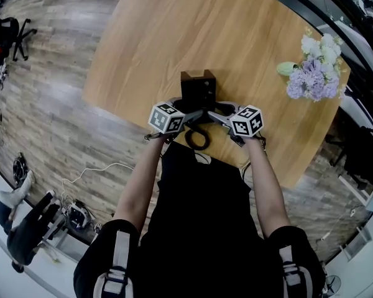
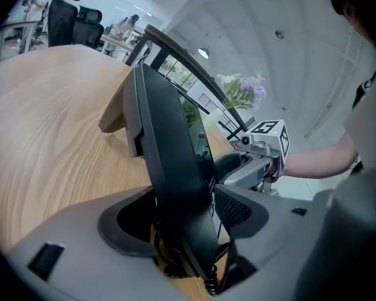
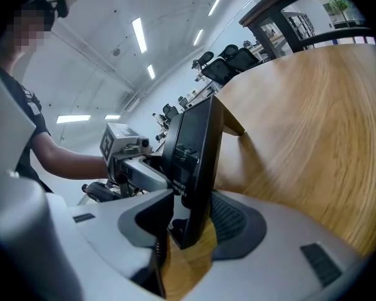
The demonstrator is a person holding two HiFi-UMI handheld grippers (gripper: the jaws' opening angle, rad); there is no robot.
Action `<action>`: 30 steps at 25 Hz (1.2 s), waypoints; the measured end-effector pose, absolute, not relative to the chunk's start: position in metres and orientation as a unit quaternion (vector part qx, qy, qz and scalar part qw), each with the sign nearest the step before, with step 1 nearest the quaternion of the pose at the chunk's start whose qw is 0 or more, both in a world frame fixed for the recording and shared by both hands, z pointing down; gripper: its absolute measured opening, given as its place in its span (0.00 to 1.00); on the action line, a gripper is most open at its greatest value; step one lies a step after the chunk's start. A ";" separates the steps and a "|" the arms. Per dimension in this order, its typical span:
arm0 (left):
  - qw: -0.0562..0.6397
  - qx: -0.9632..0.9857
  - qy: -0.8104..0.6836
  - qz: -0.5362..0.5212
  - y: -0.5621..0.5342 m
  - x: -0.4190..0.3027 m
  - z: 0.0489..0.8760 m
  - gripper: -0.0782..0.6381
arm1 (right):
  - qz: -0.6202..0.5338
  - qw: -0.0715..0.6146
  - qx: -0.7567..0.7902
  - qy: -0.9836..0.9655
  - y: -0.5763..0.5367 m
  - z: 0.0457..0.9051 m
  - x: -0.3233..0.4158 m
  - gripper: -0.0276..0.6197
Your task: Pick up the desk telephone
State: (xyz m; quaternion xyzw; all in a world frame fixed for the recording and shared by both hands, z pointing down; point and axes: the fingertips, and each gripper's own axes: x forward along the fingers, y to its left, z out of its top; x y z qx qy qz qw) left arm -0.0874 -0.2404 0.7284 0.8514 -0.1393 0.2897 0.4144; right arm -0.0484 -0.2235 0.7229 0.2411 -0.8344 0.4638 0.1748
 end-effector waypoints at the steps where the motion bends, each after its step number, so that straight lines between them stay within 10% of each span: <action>1: 0.416 0.852 -0.136 0.289 -0.241 -0.085 0.728 0.50 | 0.465 0.174 0.242 -0.834 -0.225 0.723 -0.049 0.31; 30: 0.462 0.837 -0.119 0.269 -0.238 -0.079 0.731 0.49 | 0.501 0.150 0.250 -0.815 -0.226 0.727 -0.052 0.31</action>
